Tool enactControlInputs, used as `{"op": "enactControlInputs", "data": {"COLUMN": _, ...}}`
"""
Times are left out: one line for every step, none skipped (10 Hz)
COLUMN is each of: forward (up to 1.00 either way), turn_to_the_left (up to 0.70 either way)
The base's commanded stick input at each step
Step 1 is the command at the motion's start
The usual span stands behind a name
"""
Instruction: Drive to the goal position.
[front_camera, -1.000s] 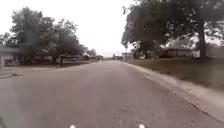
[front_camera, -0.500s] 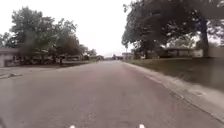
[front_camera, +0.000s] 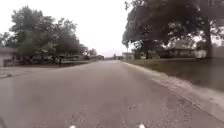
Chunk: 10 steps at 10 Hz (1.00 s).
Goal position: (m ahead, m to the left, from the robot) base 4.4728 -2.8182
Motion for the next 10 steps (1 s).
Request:
{"op": "enactControlInputs", "data": {"forward": 0.50, "turn_to_the_left": 0.00}}
{"op": "enactControlInputs", "data": {"forward": 0.50, "turn_to_the_left": 0.00}}
{"op": "enactControlInputs", "data": {"forward": 0.50, "turn_to_the_left": 0.00}}
{"op": "enactControlInputs", "data": {"forward": 0.50, "turn_to_the_left": 0.00}}
{"op": "enactControlInputs", "data": {"forward": 0.50, "turn_to_the_left": 0.00}}
{"op": "enactControlInputs", "data": {"forward": 0.50, "turn_to_the_left": 0.00}}
{"op": "enactControlInputs", "data": {"forward": 0.50, "turn_to_the_left": 0.00}}
{"op": "enactControlInputs", "data": {"forward": 0.50, "turn_to_the_left": 0.00}}
{"op": "enactControlInputs", "data": {"forward": 0.50, "turn_to_the_left": 0.00}}
{"op": "enactControlInputs", "data": {"forward": 0.50, "turn_to_the_left": 0.00}}
